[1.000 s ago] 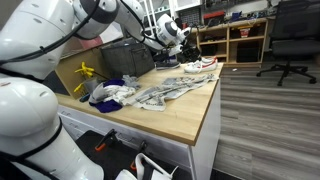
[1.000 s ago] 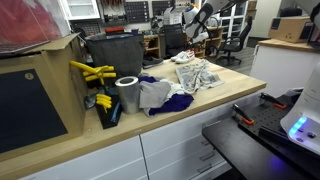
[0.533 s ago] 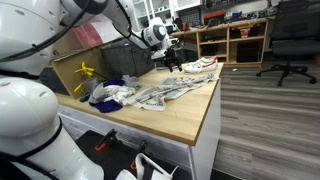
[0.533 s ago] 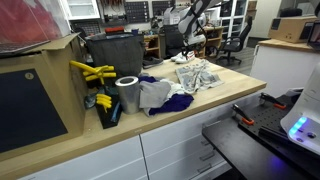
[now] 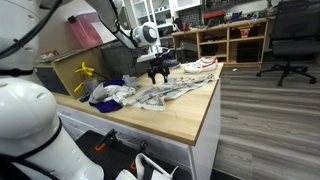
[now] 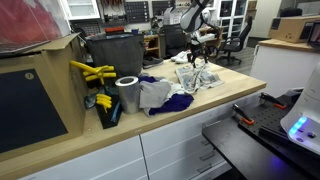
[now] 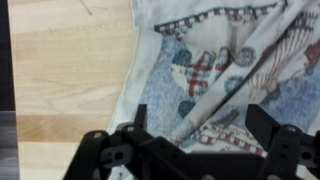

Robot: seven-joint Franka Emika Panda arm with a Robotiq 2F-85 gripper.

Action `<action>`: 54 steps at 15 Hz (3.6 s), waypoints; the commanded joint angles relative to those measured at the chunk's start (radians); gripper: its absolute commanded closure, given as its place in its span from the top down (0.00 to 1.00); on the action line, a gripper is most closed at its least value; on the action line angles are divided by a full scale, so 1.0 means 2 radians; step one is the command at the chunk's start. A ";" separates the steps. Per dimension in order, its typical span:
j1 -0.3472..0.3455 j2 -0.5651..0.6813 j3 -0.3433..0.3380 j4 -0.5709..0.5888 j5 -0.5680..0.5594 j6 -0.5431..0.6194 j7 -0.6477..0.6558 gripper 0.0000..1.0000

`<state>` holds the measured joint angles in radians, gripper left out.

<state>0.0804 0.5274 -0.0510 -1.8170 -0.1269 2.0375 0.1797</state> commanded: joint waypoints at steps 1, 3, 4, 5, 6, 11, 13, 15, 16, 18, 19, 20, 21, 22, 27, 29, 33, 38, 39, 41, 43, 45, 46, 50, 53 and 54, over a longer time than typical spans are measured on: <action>-0.018 -0.038 0.015 -0.056 -0.002 -0.040 -0.078 1.00; -0.021 -0.039 0.014 -0.067 -0.012 -0.058 -0.100 1.00; -0.021 -0.034 0.012 -0.069 -0.020 -0.066 -0.109 1.00; -0.022 -0.030 0.010 -0.071 -0.026 -0.075 -0.112 1.00; -0.024 -0.028 0.008 -0.076 -0.035 -0.076 -0.115 1.00; -0.029 -0.008 0.000 -0.086 -0.085 -0.052 -0.109 1.00; -0.031 0.008 -0.002 -0.080 -0.095 -0.038 -0.099 1.00; -0.034 0.022 -0.001 -0.075 -0.086 -0.020 -0.092 1.00; -0.035 0.030 0.001 -0.073 -0.079 -0.008 -0.085 0.91; -0.035 0.043 0.002 -0.069 -0.065 0.012 -0.074 0.68; -0.034 0.047 0.003 -0.068 -0.060 0.017 -0.069 0.58; -0.034 0.047 0.006 -0.067 -0.050 0.013 -0.070 0.51; -0.033 0.045 0.008 -0.067 -0.043 0.011 -0.071 0.44; -0.032 0.043 0.010 -0.065 -0.037 0.007 -0.074 0.36; -0.031 0.025 0.015 -0.064 -0.030 -0.015 -0.091 0.01; -0.032 0.018 0.013 -0.069 -0.034 -0.023 -0.096 0.00; -0.035 0.001 0.000 -0.085 -0.061 -0.065 -0.104 0.01; -0.044 -0.025 -0.025 -0.097 -0.113 -0.131 -0.100 0.01; -0.048 -0.030 -0.030 -0.099 -0.122 -0.140 -0.098 0.01; -0.056 -0.040 -0.039 -0.104 -0.141 -0.154 -0.095 0.01; -0.063 -0.047 -0.045 -0.106 -0.155 -0.164 -0.093 0.01; -0.071 -0.053 -0.049 -0.108 -0.164 -0.171 -0.091 0.01; -0.074 -0.056 -0.050 -0.109 -0.164 -0.172 -0.090 0.01; -0.077 -0.063 -0.043 -0.106 -0.157 -0.170 -0.090 0.45; -0.072 -0.069 -0.031 -0.103 -0.151 -0.167 -0.091 0.67; -0.069 -0.070 -0.026 -0.100 -0.148 -0.164 -0.090 0.74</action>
<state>-0.0693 0.4302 -0.1288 -2.0035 -0.4358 1.7107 0.0008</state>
